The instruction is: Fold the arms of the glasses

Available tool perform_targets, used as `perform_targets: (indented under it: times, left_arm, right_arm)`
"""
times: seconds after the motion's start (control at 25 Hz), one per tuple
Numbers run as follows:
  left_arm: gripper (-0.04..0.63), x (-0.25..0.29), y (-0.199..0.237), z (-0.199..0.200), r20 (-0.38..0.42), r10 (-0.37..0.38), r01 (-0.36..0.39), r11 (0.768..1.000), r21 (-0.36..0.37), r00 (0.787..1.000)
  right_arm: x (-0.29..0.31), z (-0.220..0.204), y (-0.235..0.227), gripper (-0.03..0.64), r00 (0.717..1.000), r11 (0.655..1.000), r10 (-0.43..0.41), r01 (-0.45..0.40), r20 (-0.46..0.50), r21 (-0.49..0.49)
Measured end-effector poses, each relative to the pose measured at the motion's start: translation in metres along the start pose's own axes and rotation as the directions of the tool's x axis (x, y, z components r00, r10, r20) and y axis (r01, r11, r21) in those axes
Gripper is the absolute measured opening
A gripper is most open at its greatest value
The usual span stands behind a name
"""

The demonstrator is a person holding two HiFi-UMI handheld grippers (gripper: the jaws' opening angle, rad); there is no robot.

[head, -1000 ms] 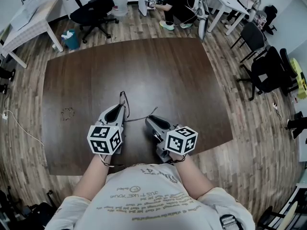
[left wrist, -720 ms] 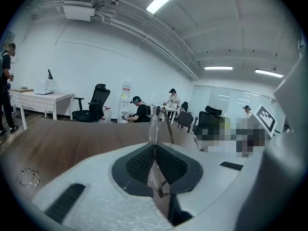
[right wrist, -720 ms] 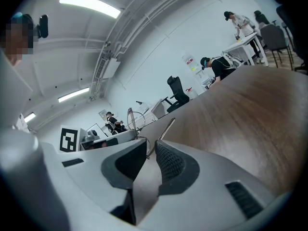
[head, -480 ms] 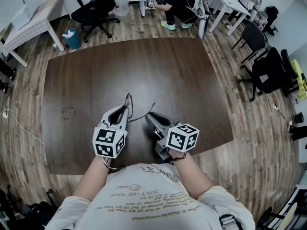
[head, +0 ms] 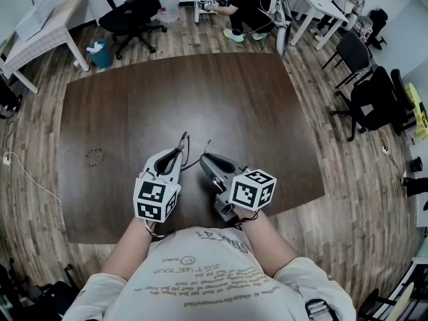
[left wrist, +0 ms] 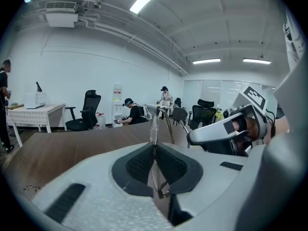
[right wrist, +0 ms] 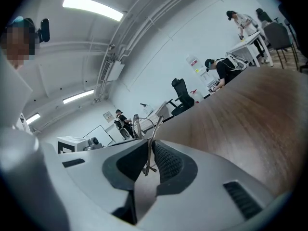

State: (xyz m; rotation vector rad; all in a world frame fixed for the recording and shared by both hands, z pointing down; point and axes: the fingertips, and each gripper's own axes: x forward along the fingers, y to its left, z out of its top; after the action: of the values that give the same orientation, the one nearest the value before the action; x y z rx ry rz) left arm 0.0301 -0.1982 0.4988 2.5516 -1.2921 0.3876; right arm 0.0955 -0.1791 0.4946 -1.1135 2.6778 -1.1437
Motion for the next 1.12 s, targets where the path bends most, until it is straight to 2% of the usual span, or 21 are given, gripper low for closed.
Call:
perform_targets:
  times: [0.48, 0.96, 1.12]
  left_arm:
    - [0.032, 0.004, -0.015, -0.001, -0.016, -0.042, 0.043, 0.998, 0.040, 0.999]
    - [0.032, 0.007, -0.020, -0.007, -0.040, -0.054, 0.055, 0.998, 0.038, 0.998]
    - [0.032, 0.007, -0.021, -0.008, -0.049, -0.050, 0.053, 0.998, 0.047, 0.998]
  right_arm:
    - [0.009, 0.004, 0.012, 0.049, 1.000, 0.999, 0.025, -0.025, -0.010, -0.035]
    - [0.013, 0.003, 0.019, 0.049, 0.998, 0.995, 0.045, -0.047, -0.033, -0.088]
    - [0.016, 0.001, 0.023, 0.099, 0.998, 0.991, 0.041, -0.048, -0.051, -0.127]
